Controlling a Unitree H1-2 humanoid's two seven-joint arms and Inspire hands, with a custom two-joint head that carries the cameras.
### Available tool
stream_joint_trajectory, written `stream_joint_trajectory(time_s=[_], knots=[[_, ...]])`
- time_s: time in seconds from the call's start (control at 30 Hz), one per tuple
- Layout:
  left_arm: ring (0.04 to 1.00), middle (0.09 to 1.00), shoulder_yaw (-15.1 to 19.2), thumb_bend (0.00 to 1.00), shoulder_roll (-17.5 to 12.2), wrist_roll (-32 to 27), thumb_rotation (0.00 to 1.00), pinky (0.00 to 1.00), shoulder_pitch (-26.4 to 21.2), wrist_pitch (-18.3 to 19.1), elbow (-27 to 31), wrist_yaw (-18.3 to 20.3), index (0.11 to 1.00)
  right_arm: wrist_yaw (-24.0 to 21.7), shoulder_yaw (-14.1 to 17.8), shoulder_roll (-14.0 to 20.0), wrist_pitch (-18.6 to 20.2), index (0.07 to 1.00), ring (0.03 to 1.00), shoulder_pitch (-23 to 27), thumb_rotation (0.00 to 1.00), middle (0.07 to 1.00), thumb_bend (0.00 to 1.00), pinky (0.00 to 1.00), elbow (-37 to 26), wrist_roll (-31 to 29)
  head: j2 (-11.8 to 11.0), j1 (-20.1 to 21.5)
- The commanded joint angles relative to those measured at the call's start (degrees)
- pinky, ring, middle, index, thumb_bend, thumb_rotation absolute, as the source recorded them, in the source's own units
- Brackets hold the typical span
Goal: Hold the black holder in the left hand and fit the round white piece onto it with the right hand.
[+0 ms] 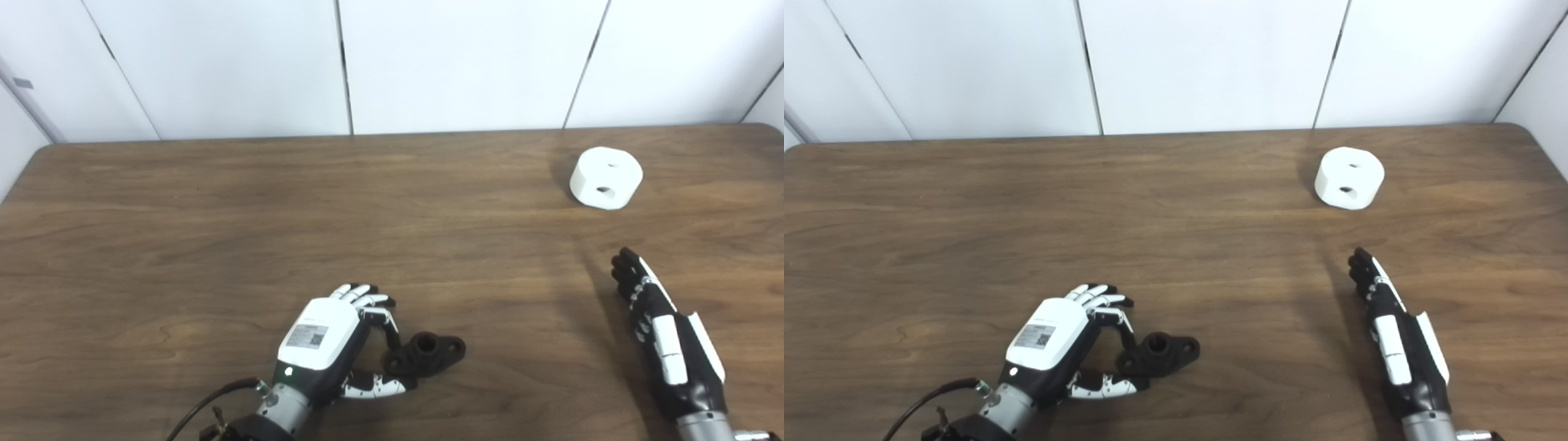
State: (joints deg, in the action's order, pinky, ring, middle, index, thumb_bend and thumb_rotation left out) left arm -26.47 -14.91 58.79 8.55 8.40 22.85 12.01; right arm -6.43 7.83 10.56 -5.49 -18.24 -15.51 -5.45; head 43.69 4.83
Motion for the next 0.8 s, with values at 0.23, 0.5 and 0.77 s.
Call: stream_joint_trajectory(time_s=[0.23, 0.5, 0.77], knots=[[0.887, 0.808, 2.29, 0.51, -1.16, 3.91, 0.05, 0.90, 2.20, 3.87, -3.90, 4.29, 0.491, 3.61, 3.19, 2.82, 4.94, 0.905, 0.890, 3.67, 0.63, 0.908, 0.60, 0.83, -8.14, 11.24, -1.84, 3.63], [0.877, 0.804, 3.32, 0.51, -1.44, 1.25, 0.05, 0.87, 2.45, 2.93, -3.94, 4.17, 0.491, 4.69, 5.51, 5.26, 10.62, 0.907, 0.920, 10.27, 0.34, 0.919, 0.75, 0.89, -10.18, 15.61, -3.24, 6.25], [0.878, 0.809, 3.67, 0.51, -2.16, 1.07, 0.05, 0.86, 2.55, 3.05, -3.85, 5.44, 0.491, 4.50, 5.04, 10.24, 16.65, 0.883, 0.917, 18.48, 0.28, 0.918, 0.77, 0.91, -7.95, 25.48, -5.24, 8.95]])
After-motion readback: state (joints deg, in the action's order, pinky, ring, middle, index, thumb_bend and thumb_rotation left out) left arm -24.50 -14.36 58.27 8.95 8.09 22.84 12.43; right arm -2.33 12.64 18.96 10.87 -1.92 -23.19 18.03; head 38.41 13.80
